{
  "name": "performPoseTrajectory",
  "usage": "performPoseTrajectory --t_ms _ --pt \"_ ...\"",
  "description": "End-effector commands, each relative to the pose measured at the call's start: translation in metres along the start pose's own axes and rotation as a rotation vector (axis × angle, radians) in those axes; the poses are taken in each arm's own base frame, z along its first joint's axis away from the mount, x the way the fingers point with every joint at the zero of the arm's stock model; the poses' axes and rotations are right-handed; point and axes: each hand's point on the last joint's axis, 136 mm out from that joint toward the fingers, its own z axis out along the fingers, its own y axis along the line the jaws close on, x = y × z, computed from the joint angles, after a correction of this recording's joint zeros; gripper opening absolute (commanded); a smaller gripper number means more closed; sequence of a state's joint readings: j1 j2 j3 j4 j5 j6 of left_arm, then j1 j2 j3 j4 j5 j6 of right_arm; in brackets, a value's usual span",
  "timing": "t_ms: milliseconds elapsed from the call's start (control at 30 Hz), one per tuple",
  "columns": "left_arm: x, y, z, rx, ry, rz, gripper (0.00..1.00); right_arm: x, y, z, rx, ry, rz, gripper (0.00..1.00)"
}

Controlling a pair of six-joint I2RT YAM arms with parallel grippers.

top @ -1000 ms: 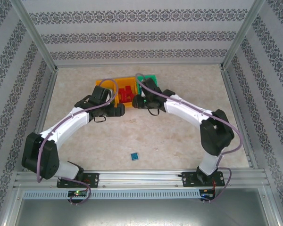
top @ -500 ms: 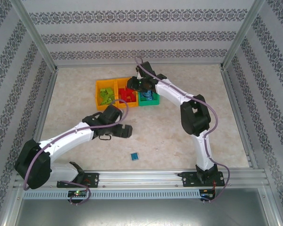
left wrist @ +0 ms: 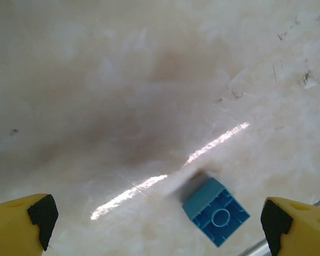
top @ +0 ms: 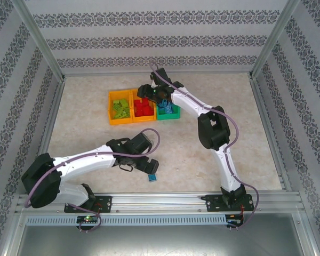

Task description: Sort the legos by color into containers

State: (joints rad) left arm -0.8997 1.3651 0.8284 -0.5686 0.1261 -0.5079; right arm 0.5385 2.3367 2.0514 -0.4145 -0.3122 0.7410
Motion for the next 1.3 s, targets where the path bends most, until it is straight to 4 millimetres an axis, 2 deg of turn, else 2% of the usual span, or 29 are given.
performPoseTrajectory --t_ms 0,100,333,400,600,700,800,967,1133,1267 --pt "0.011 -0.01 0.0 -0.005 0.066 -0.046 1.0 0.001 -0.001 -0.001 -0.016 0.027 0.025 0.66" --pt "0.014 -0.022 0.003 0.011 0.109 -0.123 1.0 0.0 0.01 -0.009 -0.037 0.017 0.023 0.71" --pt "0.035 -0.042 0.006 -0.005 0.208 -0.256 1.0 -0.01 0.029 -0.041 -0.065 -0.043 -0.003 0.71" --pt "0.041 -0.044 0.007 -0.022 0.219 -0.3 1.0 -0.013 0.032 -0.05 -0.065 -0.063 -0.014 0.71" --pt "0.049 -0.04 0.015 -0.104 0.23 -0.442 0.92 -0.017 0.032 -0.083 -0.064 -0.127 -0.057 0.72" --pt "0.051 -0.035 0.021 -0.157 0.234 -0.495 0.91 -0.018 0.025 -0.101 -0.06 -0.155 -0.07 0.73" --pt "0.052 -0.033 0.028 -0.192 0.242 -0.528 0.86 -0.019 0.013 -0.12 -0.044 -0.185 -0.084 0.73" --pt "0.041 -0.036 0.037 -0.232 0.235 -0.54 0.76 -0.016 -0.012 -0.149 -0.017 -0.215 -0.082 0.73" --pt "0.042 -0.035 0.048 -0.26 0.254 -0.557 0.52 -0.009 -0.039 -0.172 0.015 -0.235 -0.074 0.74" --pt "0.045 -0.031 0.05 -0.28 0.25 -0.568 0.42 -0.003 -0.065 -0.19 0.049 -0.253 -0.055 0.75"
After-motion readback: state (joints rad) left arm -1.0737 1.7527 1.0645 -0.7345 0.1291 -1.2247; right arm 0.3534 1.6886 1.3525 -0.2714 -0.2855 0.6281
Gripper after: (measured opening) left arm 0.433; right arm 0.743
